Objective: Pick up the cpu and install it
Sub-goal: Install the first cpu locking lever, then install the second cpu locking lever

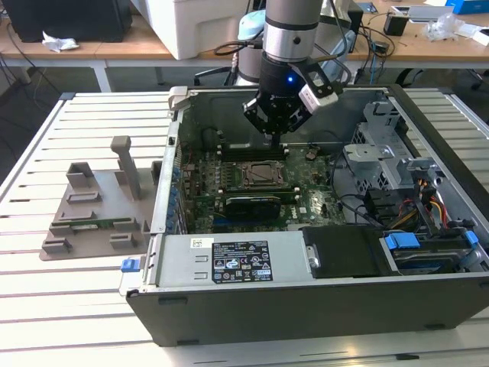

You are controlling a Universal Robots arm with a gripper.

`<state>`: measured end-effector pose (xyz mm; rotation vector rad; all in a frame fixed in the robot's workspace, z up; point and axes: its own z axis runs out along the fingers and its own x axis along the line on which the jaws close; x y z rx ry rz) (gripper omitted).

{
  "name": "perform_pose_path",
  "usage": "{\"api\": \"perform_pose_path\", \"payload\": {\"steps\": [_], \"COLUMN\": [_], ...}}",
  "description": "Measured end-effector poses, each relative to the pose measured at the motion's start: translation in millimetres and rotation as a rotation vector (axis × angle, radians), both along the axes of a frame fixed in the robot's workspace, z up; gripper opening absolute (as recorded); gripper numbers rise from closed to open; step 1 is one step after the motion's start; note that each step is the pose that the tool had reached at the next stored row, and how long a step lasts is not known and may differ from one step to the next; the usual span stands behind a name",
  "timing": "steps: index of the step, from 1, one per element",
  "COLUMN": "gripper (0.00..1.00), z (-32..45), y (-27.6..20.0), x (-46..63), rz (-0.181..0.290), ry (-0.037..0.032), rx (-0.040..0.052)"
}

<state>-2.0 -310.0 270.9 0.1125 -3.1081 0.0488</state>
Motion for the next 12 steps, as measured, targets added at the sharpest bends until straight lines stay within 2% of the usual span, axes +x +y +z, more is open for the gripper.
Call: {"api": "perform_pose_path", "payload": {"steps": [6, 7, 8, 10, 11, 12], "gripper": [0.11, 0.11, 0.11, 0.11, 0.11, 0.11], "z": [0.3, 0.1, -0.2, -0.7, -1.3, -1.7], "y": [-0.4, -3.8, -12.7, -21.8, -32.9, -38.1], "x": [0.0, 0.0, 0.0, 0.0, 0.0, 0.0], "rz": [0.0, 0.0, 0.0, 0.0, 0.0, 0.0], "ry": [0.0002, 0.0001, 0.0, 0.0, 0.0, 0.0], "rx": [-0.0011, -0.0011, -0.0009, -0.0008, -0.0009, -0.0008]}}
